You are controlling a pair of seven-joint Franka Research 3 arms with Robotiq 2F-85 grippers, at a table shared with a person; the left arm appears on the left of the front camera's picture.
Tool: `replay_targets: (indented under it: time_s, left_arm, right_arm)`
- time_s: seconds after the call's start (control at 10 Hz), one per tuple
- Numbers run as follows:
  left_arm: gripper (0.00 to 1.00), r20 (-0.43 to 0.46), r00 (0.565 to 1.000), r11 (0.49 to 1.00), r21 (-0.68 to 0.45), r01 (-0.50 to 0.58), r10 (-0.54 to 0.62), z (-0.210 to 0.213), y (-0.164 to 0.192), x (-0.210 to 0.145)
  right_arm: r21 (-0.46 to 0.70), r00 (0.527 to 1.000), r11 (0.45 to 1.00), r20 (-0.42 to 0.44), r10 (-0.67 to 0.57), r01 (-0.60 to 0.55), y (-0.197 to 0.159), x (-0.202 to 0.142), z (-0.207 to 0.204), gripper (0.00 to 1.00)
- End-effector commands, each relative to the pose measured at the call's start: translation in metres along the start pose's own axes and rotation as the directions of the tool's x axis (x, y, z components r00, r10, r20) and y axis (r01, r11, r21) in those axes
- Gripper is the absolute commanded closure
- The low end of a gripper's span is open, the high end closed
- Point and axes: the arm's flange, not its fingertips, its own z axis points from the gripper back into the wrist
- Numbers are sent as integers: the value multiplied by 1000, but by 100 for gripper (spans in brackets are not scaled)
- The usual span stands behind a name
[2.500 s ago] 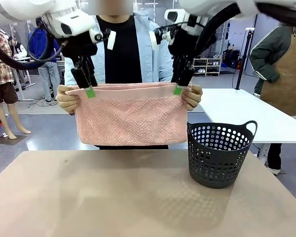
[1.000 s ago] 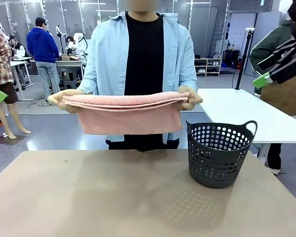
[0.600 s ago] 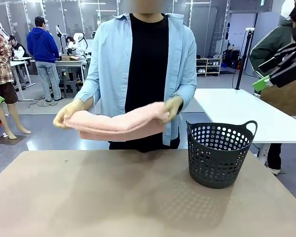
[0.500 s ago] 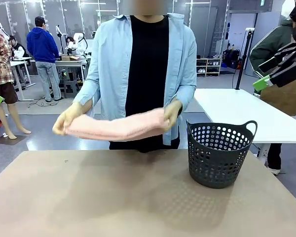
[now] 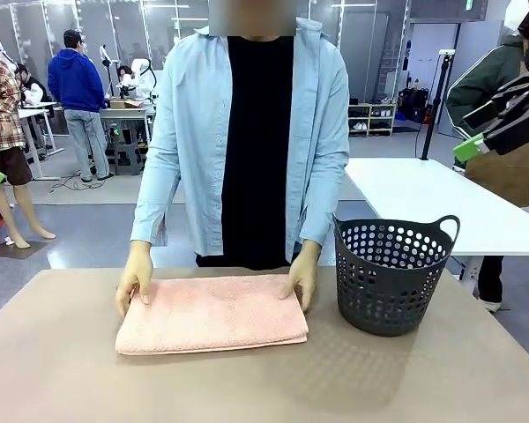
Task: Fold the towel.
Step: Pick up the 100 cm Hotel Towel and place it on the left side of the table.
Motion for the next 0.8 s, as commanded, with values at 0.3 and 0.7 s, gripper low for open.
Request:
replay_targets:
  time_s: [0.3,0.7]
  left_arm:
    - [0,-9,1000,1000,10,-17,17,3,-2,0]
    - [0,-9,1000,1000,10,-17,17,3,-2,0]
  right_arm:
    - [-6,1000,1000,-7,-5,5,0,1,1,0]
    - [-6,1000,1000,-7,-5,5,0,1,1,0]
